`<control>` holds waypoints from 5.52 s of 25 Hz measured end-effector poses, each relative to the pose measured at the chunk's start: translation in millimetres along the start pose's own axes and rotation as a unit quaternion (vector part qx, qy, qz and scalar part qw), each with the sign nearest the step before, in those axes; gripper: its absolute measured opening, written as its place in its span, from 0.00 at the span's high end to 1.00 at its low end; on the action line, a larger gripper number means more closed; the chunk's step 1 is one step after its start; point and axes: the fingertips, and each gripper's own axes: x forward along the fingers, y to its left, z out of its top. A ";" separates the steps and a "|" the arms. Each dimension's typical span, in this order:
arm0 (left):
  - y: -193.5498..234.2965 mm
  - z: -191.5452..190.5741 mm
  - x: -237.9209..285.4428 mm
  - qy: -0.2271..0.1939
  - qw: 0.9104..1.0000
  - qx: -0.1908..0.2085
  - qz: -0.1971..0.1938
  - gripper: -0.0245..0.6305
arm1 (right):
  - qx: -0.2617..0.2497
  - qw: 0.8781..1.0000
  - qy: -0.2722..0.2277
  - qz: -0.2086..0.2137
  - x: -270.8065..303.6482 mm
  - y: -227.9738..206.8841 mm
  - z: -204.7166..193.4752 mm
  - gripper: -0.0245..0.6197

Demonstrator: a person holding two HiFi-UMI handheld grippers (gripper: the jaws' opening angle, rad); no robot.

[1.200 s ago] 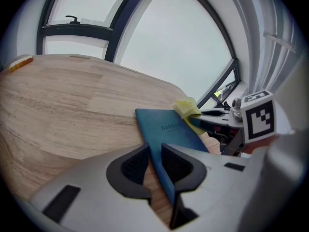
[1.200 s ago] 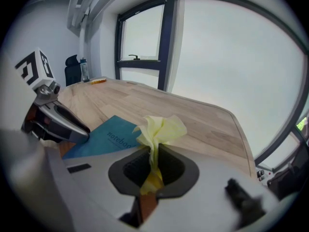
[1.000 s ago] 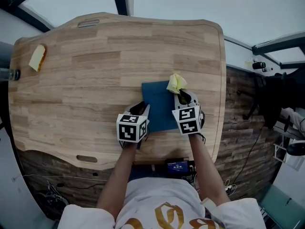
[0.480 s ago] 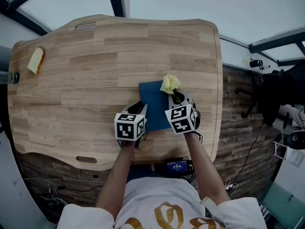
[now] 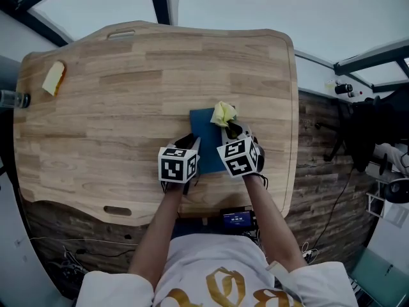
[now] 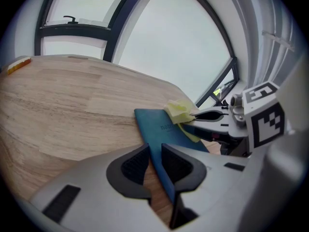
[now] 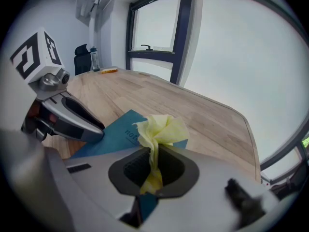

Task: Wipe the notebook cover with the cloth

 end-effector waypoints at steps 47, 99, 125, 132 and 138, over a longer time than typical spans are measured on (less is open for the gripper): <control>-0.1 -0.9 -1.4 -0.001 1.000 0.003 0.002 0.83 | 0.005 0.990 -0.011 0.138 13.1 64.6 28.3 0.90; 0.6 -2.0 -1.6 -0.005 1.000 0.007 0.008 0.83 | -0.030 0.973 0.013 0.227 -48.3 133.6 -40.0 0.90; -2.0 -2.8 -1.3 -0.013 0.999 0.022 0.021 0.82 | -0.057 0.964 0.044 0.256 -57.3 127.1 -55.1 0.90; -2.2 -3.4 -0.5 -0.011 1.000 0.018 0.018 0.82 | -0.057 0.963 0.034 0.260 -62.9 107.8 -66.2 0.90; -3.6 -4.7 -1.9 -0.018 0.999 0.028 0.029 0.82 | -0.074 0.956 0.023 0.282 -67.8 96.8 -74.2 0.90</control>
